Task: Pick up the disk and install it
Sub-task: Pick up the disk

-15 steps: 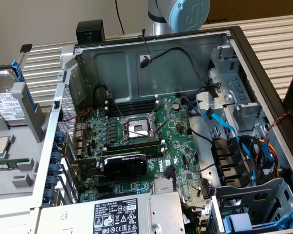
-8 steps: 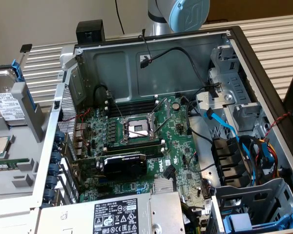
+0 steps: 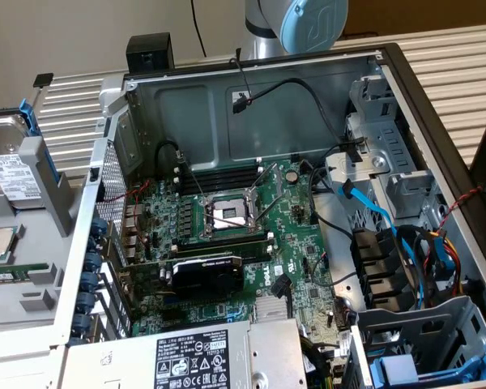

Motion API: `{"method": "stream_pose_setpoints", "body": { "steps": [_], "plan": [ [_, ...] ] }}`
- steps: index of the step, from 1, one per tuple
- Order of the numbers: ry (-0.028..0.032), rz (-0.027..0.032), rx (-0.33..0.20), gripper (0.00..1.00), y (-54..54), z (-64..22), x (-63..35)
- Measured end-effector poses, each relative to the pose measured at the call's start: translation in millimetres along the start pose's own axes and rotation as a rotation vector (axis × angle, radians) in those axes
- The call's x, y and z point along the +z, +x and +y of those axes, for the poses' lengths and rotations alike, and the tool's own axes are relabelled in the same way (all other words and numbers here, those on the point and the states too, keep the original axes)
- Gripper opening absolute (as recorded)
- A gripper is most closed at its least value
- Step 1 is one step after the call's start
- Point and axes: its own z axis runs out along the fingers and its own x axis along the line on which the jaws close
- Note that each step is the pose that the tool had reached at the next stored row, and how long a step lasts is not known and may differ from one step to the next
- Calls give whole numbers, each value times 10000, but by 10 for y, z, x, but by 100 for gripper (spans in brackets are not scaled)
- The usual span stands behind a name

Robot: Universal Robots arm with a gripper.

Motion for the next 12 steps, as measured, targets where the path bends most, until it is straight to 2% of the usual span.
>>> {"method": "stream_pose_setpoints", "body": {
  "steps": [12],
  "plan": [
    [-33,82,-2195,48,0,0,2]
  ]
}}
